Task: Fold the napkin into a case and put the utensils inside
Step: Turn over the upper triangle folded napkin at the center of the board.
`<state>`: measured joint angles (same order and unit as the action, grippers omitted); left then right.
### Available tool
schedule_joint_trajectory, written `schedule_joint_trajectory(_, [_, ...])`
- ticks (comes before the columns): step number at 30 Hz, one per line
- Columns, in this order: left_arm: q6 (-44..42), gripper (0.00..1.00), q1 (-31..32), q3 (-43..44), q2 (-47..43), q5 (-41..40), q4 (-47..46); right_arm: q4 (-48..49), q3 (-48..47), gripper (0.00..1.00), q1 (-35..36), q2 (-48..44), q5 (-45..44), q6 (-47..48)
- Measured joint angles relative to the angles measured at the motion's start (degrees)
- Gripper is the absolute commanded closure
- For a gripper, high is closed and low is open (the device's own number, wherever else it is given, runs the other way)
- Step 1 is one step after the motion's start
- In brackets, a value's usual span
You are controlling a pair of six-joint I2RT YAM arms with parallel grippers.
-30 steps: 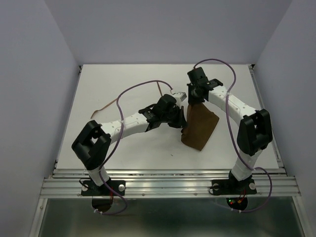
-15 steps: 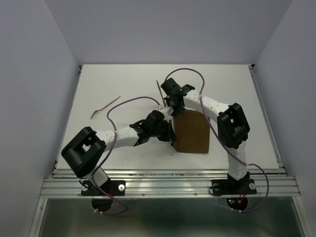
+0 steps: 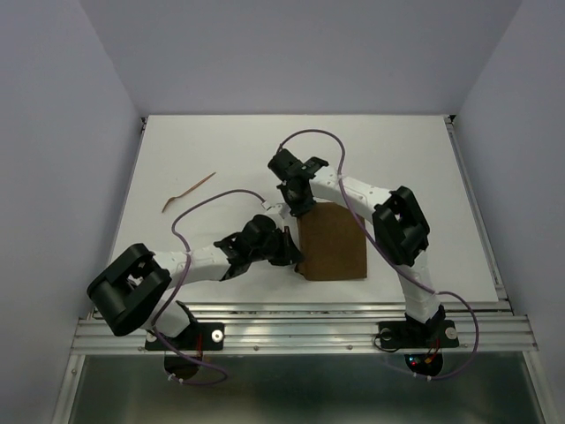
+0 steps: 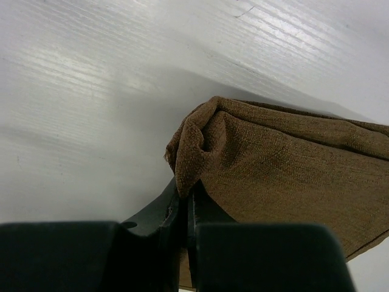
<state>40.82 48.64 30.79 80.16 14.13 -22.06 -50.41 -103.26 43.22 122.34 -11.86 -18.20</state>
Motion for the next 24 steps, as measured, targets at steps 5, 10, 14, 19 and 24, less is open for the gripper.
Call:
schedule_joint_trajectory(5, [0.5,1.0,0.0,-1.0,-0.3,-0.7,-1.0,0.4,0.2,0.84,0.0,0.0,0.0,-1.4])
schedule_joint_trajectory(10, [1.2,1.0,0.8,-2.4,-0.3,0.9,-0.8,4.1,1.0,0.63,-0.2,0.0,-0.5,-2.8])
schedule_joint_trajectory(14, [1.4,1.0,1.5,-4.0,-0.3,2.4,0.4,8.1,1.0,0.55,-0.8,-0.5,-1.2,-3.7])
schedule_joint_trajectory(19, [1.3,1.0,1.6,-4.0,-0.3,2.8,0.9,10.4,1.0,0.45,-1.2,-1.4,-1.4,-4.6])
schedule_joint_trajectory(24, [1.4,1.0,1.6,-4.1,-0.3,2.7,0.9,11.5,2.0,0.37,-1.2,-3.6,-2.4,-5.6])
